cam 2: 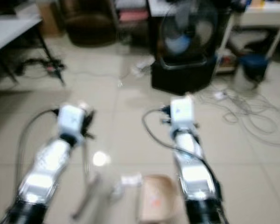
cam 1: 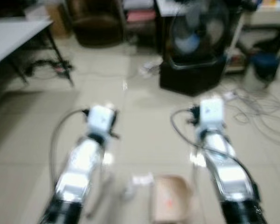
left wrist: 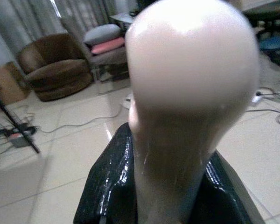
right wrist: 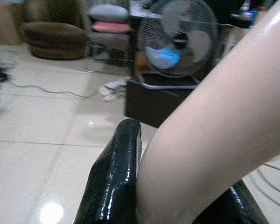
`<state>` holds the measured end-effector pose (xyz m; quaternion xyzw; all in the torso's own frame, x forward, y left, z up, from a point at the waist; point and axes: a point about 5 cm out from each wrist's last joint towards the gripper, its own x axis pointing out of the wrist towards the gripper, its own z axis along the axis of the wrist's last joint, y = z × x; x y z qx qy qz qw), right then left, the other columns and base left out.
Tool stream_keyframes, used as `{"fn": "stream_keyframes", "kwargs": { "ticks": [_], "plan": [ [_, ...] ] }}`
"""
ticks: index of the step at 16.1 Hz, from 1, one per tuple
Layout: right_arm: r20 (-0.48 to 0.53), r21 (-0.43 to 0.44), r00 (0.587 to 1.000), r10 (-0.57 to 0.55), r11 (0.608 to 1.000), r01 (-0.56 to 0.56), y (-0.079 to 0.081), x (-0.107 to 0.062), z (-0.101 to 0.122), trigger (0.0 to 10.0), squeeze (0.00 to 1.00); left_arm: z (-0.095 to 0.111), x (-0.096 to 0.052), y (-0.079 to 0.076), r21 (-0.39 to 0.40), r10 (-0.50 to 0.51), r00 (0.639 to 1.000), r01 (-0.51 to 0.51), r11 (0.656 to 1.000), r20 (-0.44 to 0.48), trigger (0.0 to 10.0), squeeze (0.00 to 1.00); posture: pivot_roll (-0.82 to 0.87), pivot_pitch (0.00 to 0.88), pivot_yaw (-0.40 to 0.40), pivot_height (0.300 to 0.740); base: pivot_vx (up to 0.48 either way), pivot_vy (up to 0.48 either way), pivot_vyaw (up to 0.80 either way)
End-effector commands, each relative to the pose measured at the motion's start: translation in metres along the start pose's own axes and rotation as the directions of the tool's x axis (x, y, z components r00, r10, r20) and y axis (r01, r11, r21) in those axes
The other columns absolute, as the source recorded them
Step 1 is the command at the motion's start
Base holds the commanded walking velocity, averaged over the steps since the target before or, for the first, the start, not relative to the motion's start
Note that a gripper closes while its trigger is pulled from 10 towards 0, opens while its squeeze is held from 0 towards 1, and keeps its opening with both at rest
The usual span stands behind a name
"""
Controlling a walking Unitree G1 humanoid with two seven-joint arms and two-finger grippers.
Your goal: Sweep floor
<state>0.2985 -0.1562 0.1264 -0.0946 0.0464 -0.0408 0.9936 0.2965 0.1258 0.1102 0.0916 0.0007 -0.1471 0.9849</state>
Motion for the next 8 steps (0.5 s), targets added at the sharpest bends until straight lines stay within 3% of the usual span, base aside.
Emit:
{"fn": "stream_keyframes", "kwargs": {
  "ticks": [1, 8],
  "plan": [
    [0.063, 0.006, 0.998, -0.005, 1.0, 0.005, 0.002, 0.001, 0.015, 10.0, 0.0, 0.01, 0.004, 0.007, 0.019, 0.01, 0.999, -0.01, 1.0, 0.042, 10.0, 0.0, -0.12, 0.0, 0.056, 0.74, 0.36, 0.0, 0.0],
    [0.075, 0.014, 0.997, 0.026, 1.0, -0.027, 0.011, 0.002, 0.008, 10.0, 0.0, 0.011, 0.015, 0.006, 0.026, -0.004, 0.999, 0.003, 1.0, 0.042, 10.0, 0.0, -0.1, 0.0, 0.049, 0.74, 0.36, 0.0, 0.0]
  ]
}}
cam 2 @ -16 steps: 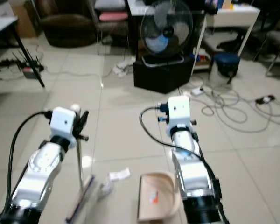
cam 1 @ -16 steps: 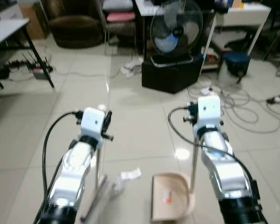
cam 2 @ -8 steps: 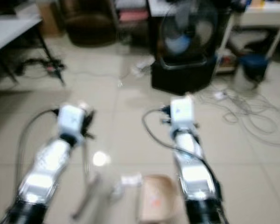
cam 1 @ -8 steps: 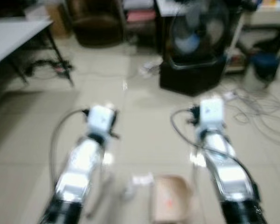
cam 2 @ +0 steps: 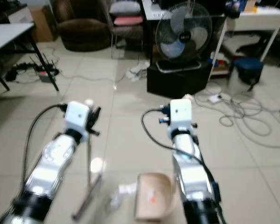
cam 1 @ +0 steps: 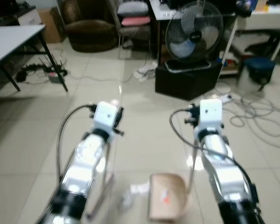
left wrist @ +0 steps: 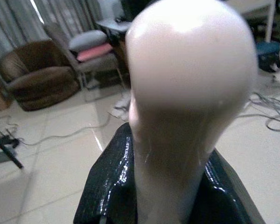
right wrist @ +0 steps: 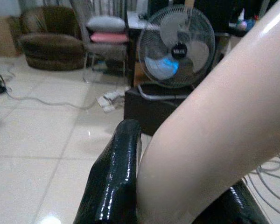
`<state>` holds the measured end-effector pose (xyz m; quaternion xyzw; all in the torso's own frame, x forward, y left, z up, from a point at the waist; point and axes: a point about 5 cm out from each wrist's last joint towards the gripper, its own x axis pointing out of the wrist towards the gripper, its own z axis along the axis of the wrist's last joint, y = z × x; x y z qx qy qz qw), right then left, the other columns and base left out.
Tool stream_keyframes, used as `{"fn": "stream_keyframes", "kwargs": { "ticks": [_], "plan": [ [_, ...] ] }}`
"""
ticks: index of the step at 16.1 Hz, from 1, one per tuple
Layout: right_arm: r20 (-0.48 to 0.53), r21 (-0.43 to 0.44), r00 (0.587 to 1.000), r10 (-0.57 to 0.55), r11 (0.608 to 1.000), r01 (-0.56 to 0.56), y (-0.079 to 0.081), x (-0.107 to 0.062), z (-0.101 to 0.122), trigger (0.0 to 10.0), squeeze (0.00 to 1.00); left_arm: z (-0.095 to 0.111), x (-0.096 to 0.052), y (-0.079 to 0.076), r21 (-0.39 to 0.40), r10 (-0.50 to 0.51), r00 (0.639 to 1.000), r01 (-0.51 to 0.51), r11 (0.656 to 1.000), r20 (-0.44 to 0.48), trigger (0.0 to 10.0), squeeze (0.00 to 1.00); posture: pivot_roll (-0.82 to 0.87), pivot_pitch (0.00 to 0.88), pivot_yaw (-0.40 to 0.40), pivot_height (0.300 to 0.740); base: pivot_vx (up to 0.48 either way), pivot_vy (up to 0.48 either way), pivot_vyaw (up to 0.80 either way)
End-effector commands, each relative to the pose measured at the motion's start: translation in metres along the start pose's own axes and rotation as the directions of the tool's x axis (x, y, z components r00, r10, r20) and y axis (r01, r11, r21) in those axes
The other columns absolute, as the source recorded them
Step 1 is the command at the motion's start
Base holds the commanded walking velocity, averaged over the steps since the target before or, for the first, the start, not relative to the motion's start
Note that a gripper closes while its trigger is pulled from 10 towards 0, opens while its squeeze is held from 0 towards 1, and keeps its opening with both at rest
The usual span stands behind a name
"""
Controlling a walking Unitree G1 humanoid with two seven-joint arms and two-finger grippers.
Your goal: Sweep floor
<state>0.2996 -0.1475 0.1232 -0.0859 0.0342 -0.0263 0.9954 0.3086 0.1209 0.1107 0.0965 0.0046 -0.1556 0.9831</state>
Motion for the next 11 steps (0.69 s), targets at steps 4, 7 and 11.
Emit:
{"fn": "stream_keyframes", "kwargs": {
  "ticks": [4, 7, 11],
  "plan": [
    [0.04, -0.003, 0.999, 0.032, 0.999, -0.032, 0.009, 0.005, 0.0, 10.0, 0.0, 0.003, 0.004, 0.011, -0.012, 0.044, 0.998, -0.044, 0.999, 0.039, 10.0, 0.0, -0.07, 0.067, 0.035, 0.74, 0.087, 0.0, 0.0],
    [0.041, 0.001, 0.998, 0.045, 0.999, -0.045, 0.012, 0.003, -0.006, 10.0, 0.0, -0.004, -0.001, 0.013, 0.011, 0.094, 0.995, -0.095, 0.995, 0.042, 10.0, 0.0, -0.05, 0.133, 0.048, 0.74, 0.0, 0.0, 0.0],
    [0.057, 0.001, 0.998, 0.018, 1.0, -0.018, 0.01, 0.005, -0.011, 10.0, 0.0, -0.013, 0.0, 0.013, 0.009, 0.145, 0.989, -0.145, 0.989, 0.037, 10.0, 0.0, -0.02, 0.215, 0.082, 0.74, 0.0, 0.0, 0.0]
  ]
}}
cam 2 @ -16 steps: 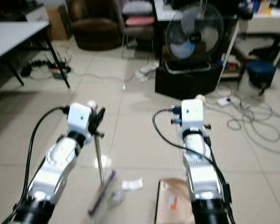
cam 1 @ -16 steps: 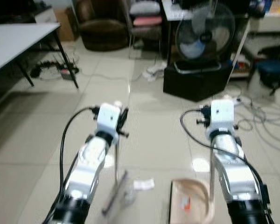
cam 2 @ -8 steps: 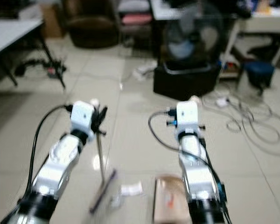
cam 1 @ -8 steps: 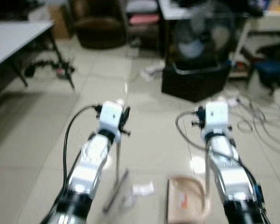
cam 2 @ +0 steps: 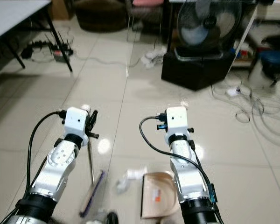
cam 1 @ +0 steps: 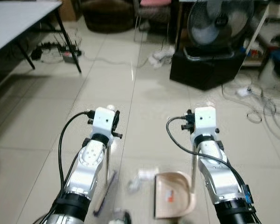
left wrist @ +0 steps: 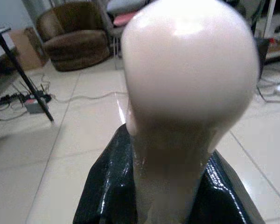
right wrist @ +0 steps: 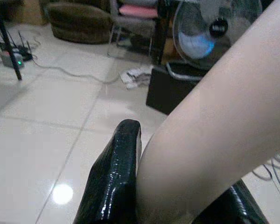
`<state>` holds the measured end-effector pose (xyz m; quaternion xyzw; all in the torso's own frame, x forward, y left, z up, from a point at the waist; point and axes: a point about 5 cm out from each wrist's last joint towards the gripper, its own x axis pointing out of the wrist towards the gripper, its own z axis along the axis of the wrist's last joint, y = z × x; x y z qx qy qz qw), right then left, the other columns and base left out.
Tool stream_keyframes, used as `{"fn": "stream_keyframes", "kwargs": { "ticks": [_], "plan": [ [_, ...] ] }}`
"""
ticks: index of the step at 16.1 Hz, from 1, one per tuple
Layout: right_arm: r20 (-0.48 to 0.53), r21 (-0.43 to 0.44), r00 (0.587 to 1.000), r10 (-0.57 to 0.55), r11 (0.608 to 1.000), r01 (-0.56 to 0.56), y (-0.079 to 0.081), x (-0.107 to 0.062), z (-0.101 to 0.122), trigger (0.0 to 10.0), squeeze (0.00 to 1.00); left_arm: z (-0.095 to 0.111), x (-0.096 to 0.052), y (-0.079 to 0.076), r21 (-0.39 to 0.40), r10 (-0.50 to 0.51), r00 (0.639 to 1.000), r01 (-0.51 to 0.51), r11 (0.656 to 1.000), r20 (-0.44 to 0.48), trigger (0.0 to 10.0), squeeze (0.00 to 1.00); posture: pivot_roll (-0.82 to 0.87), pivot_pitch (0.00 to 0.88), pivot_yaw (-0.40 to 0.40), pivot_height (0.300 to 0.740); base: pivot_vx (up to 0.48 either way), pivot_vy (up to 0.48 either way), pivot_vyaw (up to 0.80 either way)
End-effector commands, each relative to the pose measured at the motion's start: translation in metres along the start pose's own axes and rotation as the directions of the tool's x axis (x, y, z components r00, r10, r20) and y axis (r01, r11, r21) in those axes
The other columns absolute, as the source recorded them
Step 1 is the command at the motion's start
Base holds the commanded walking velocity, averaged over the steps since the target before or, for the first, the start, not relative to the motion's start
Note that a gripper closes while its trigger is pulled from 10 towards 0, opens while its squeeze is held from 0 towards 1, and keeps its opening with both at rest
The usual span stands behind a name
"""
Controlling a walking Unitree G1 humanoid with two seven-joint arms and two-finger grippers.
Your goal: Sweep floor
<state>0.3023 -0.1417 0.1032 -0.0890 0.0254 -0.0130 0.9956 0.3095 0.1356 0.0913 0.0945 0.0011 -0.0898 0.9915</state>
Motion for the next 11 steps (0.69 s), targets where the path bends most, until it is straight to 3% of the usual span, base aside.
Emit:
{"fn": "stream_keyframes", "kwargs": {
  "ticks": [1, 4, 7, 11],
  "plan": [
    [0.063, 0.006, 0.998, -0.026, 1.0, 0.026, -0.004, 0.007, 0.01, 10.0, 0.0, 0.011, 0.01, 0.004, 0.033, 0.021, 0.998, -0.023, 0.999, 0.062, 10.0, 0.0, -0.02, 0.246, 0.092, 0.74, 0.0, 0.0, 0.0],
    [0.097, -0.026, 0.994, -0.04, 0.999, 0.043, -0.005, 0.016, 0.013, 10.0, 0.0, 0.017, 0.023, 0.008, 0.05, 0.047, 0.996, -0.052, 0.997, 0.078, 10.0, 0.0, 0.0, 0.279, 0.097, 0.74, 0.0, 0.0, 0.0],
    [0.142, -0.074, 0.989, -0.045, 0.996, 0.056, -0.001, 0.02, 0.015, 10.0, 0.0, 0.027, 0.034, 0.006, 0.019, 0.061, 0.991, -0.064, 0.998, 0.12, 10.0, 0.0, 0.01, 0.298, 0.104, 0.74, 0.0, 0.0, 0.0],
    [0.15, -0.088, 0.989, -0.009, 0.996, 0.022, 0.017, 0.019, 0.009, 10.0, 0.0, 0.029, 0.041, -0.018, -0.057, 0.017, 0.991, -0.01, 0.998, 0.135, 10.0, 0.0, 0.01, 0.3, 0.114, 0.74, 0.0, 0.0, 0.0]
  ]
}}
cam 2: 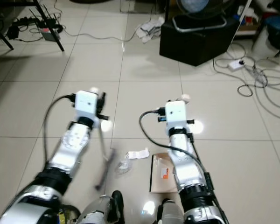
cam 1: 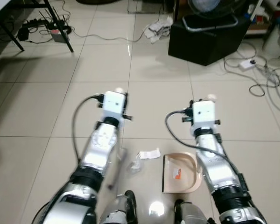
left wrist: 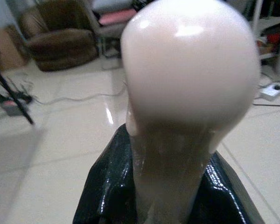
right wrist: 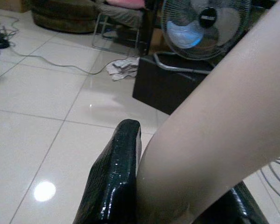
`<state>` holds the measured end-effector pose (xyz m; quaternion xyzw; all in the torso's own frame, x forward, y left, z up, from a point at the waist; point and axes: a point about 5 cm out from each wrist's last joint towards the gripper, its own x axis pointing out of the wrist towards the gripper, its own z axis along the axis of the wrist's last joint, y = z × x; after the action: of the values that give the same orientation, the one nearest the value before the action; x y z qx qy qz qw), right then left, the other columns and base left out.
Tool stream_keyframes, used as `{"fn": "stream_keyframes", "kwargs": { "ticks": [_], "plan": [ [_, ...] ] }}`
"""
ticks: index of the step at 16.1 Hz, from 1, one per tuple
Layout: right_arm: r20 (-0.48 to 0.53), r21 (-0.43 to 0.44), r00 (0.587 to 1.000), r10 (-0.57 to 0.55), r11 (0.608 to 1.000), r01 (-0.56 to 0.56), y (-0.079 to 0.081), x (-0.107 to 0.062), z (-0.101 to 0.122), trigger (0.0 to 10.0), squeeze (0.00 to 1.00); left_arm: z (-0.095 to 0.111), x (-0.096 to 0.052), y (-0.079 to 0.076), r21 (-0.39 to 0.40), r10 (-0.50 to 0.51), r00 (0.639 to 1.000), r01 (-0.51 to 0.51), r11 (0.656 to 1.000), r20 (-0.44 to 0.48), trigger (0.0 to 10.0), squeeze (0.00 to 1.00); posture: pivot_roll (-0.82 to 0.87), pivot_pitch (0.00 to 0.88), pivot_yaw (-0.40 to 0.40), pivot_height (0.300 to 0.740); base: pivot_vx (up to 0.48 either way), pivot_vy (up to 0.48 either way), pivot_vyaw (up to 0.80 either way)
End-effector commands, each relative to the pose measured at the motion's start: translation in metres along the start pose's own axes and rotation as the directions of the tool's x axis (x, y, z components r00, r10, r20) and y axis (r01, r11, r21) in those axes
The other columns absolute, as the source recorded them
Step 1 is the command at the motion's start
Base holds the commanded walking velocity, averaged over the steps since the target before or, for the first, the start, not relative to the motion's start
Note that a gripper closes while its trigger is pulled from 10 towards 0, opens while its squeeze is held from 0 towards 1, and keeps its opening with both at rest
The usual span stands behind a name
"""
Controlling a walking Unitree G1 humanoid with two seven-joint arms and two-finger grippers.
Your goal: Sweep floor
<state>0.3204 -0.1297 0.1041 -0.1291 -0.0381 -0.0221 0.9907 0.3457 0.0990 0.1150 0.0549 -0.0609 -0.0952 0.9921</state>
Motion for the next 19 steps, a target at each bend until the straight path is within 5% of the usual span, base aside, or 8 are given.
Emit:
{"fn": "stream_keyframes", "kwargs": {
  "ticks": [1, 4, 6, 9, 15, 19],
  "plan": [
    [0.027, 0.0, 0.999, 0.03, 1.0, -0.03, 0.01, 0.001, 0.005, 10.0, 0.0, 0.0, 0.0, -0.005, -0.023, -0.014, 1.0, 0.014, 1.0, 0.009, 10.0, 0.0, 0.0, 0.299, 0.115, 0.74, 0.0, 0.0, 0.0],
    [0.019, 0.041, 0.996, 0.092, 0.995, -0.093, 0.03, -0.004, 0.003, 10.0, 0.0, 0.012, 0.006, -0.042, -0.186, -0.053, 0.998, 0.059, 0.981, 0.04, 10.0, 0.0, 0.0, 0.288, 0.112, 0.74, 0.0, 0.0, 0.0],
    [0.019, 0.056, 0.994, 0.104, 0.993, -0.105, 0.035, -0.004, 0.003, 10.0, 0.0, 0.027, 0.013, -0.051, -0.277, -0.051, 0.996, 0.07, 0.958, 0.076, 10.0, 0.0, 0.0, 0.277, 0.112, 0.74, 0.0, 0.0, 0.0],
    [0.007, 0.095, 0.996, 0.092, 0.991, -0.092, 0.037, -0.003, 0.002, 10.0, 0.0, 0.045, 0.02, -0.052, -0.304, -0.057, 0.991, 0.092, 0.948, 0.12, 10.0, 0.0, 0.0, 0.248, 0.111, 0.74, 0.0, 0.0, 0.0],
    [0.002, 0.174, 1.0, 0.023, 0.985, -0.023, 0.025, 0.0, 0.003, 10.0, 0.0, 0.063, 0.028, -0.026, -0.186, -0.153, 0.97, 0.188, 0.964, 0.188, 10.0, 0.0, -0.02, 0.149, 0.098, 0.74, 0.0, 0.0, 0.0],
    [-0.008, 0.228, 0.999, -0.047, 0.973, 0.047, 0.012, 0.0, 0.001, 10.0, 0.0, 0.08, 0.035, 0.025, -0.029, -0.184, 0.961, 0.194, 0.981, 0.205, 10.0, 0.0, -0.03, 0.059, 0.087, 0.74, 0.0, 0.0, 0.0]
  ]
}}
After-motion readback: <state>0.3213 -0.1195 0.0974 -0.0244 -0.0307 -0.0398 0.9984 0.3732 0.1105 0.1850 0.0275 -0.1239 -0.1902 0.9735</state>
